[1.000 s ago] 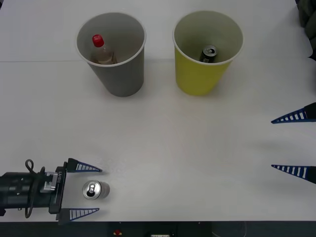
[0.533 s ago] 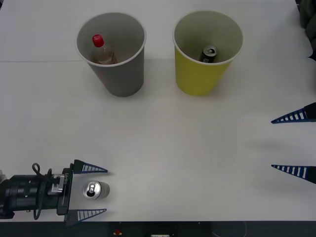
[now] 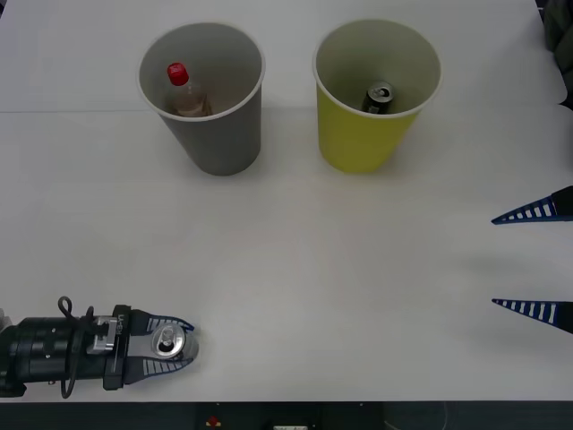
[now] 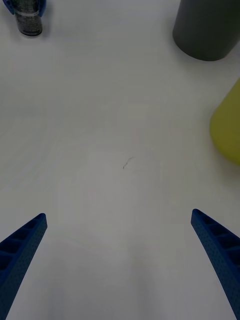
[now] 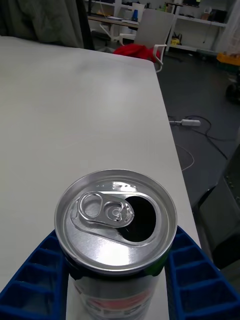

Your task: Put the can into the green bin and the plastic bottle into the gray bin

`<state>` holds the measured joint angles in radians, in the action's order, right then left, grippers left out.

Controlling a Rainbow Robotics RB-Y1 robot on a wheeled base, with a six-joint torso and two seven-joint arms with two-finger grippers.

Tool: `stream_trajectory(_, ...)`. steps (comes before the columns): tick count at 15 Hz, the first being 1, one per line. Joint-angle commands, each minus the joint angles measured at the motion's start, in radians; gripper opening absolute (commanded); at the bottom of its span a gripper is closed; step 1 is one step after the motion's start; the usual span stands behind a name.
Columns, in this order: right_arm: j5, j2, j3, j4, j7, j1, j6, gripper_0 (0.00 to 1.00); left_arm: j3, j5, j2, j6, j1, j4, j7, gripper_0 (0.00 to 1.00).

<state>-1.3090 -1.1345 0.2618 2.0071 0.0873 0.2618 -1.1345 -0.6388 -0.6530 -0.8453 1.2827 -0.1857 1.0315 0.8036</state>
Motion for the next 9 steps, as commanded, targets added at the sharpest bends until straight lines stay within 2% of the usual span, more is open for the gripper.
stream_trajectory(1,0.000,0.000,0.000,0.000,0.000,0.000,0.000,1.00,0.002,0.000,0.000,0.001,0.000,0.001,-0.003,0.00)
stream_trajectory(7,0.000,0.000,0.000,0.000,0.000,0.000,0.000,1.00,0.019,0.010,-0.001,-0.008,0.000,0.068,-0.052,0.00)
stream_trajectory(9,0.000,0.000,0.000,0.000,0.000,0.000,0.000,1.00,0.037,-0.017,-0.003,-0.013,0.003,0.107,-0.139,0.00)
